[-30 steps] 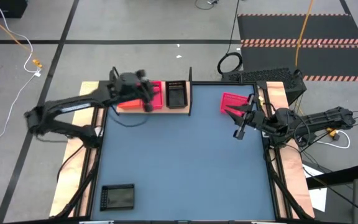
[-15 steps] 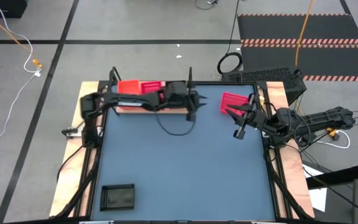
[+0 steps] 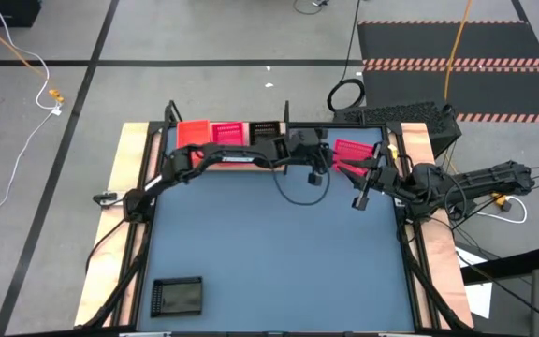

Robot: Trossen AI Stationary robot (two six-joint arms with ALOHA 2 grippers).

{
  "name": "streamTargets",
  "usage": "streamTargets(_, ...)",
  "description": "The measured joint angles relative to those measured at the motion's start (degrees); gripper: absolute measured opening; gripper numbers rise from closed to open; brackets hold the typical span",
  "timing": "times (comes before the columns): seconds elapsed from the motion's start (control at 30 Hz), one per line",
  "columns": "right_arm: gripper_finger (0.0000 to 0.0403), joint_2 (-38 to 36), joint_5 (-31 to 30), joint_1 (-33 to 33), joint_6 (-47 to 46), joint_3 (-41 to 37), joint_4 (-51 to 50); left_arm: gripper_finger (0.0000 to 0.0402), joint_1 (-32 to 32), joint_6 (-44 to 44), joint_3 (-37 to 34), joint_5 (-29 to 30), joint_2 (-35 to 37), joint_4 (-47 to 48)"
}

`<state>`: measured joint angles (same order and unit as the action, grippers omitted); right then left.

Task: Stack baskets on shelf by color
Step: Stack the red bin on top of the stacked red bins on the shelf

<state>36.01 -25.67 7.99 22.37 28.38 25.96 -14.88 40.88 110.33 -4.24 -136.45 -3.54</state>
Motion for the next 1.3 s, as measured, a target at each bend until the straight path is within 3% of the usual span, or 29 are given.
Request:
streamTargets(0.33, 0.0066, 0.0, 0.0, 0.0, -6.9, 0.0, -2.9, 0.0115, 1.0, -10.9, 8.2, -3.0, -7.5, 0.2)
streamTargets(0.63, 0.0066, 0.0, 0.2, 0.0, -11.6, 0.0, -5.2, 0.0115, 0.2, -18.7, 8.4, -2.9, -7.8, 3.7)
streamTargets(0.8, 0.0066, 0.3, 0.2, 0.0, -13.4, 0.0, -5.3, 0.0115, -0.2, -19.7, 8.4, -2.8, -7.7, 6.9)
streamTargets(1.3, 0.0066, 0.7, 0.2, 0.4, -14.0, 0.0, -4.8, 0.0115, -0.6, -23.0, 8.8, -0.6, -12.2, 3.1)
